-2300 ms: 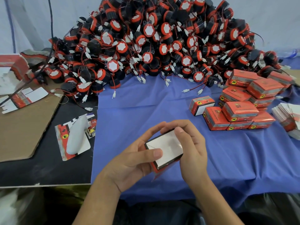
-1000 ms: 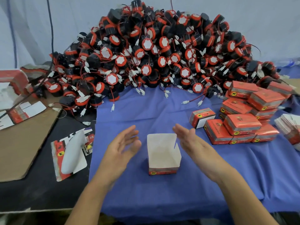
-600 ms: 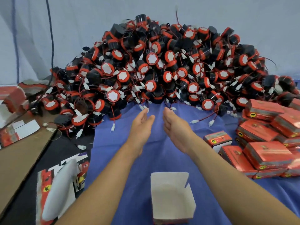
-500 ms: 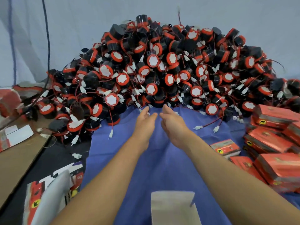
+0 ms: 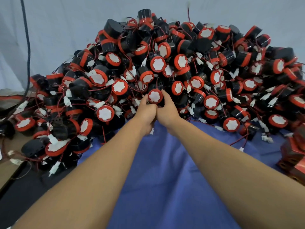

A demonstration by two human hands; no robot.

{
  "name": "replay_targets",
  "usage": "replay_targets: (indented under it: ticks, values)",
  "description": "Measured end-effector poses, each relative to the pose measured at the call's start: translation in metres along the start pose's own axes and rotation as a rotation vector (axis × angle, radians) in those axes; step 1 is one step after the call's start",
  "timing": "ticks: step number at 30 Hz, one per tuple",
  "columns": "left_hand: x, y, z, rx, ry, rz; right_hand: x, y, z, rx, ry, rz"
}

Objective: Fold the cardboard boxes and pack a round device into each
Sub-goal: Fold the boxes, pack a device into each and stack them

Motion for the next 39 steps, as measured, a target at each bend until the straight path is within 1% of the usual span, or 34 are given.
replay_targets:
  ticks: [4, 7, 9, 13, 16, 22, 24, 27, 30, 35, 37, 39]
  values:
    - [0.001, 0.012, 0.024, 0.089, 0.049, -0.095, -0.005, -0.006, 0.023, -0.028, 0.065, -0.07]
    - [0.003, 0.027, 0.056, 0.173, 0.113, -0.162, -0.01, -0.02, 0.059, -0.069, 0.075, -0.152]
    - [0.002, 0.034, 0.089, 0.219, 0.138, -0.251, -0.015, -0.03, 0.091, -0.084, 0.072, -0.157]
    - [0.002, 0.049, 0.164, 0.394, 0.111, -0.53, -0.027, -0.049, 0.163, -0.094, 0.005, -0.107]
    - [0.001, 0.053, 0.215, 0.488, 0.09, -0.669, -0.034, -0.056, 0.213, -0.07, -0.056, -0.09]
    - [0.005, 0.048, 0.305, 0.509, 0.014, -0.767, -0.049, -0.055, 0.291, 0.076, -0.126, -0.362]
    - [0.004, 0.046, 0.328, 0.5, -0.001, -0.768, -0.056, -0.052, 0.31, 0.133, -0.066, -0.481]
    - [0.0, 0.041, 0.357, 0.463, 0.005, -0.746, -0.065, -0.045, 0.331, 0.207, 0.075, -0.541]
    - [0.003, 0.029, 0.382, 0.442, -0.078, -0.796, -0.074, -0.043, 0.345, 0.204, 0.163, -0.522]
    - [0.006, 0.008, 0.404, 0.436, -0.129, -0.927, -0.077, -0.037, 0.365, 0.166, 0.195, -0.429]
    - [0.005, 0.003, 0.405, 0.441, -0.118, -1.013, -0.079, -0.039, 0.371, 0.103, 0.222, -0.319]
    - [0.003, 0.001, 0.405, 0.455, -0.103, -1.073, -0.08, -0.044, 0.375, 0.023, 0.236, -0.148]
Point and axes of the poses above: each hand's wrist, its own z-axis away from the middle knuckle, its own x-axis out of the palm, y = z × x, the point moved 6 cm from there along -z, towards the middle knuckle, and after that the axes turned 6 degrees about -y, right-handed, at the moved point
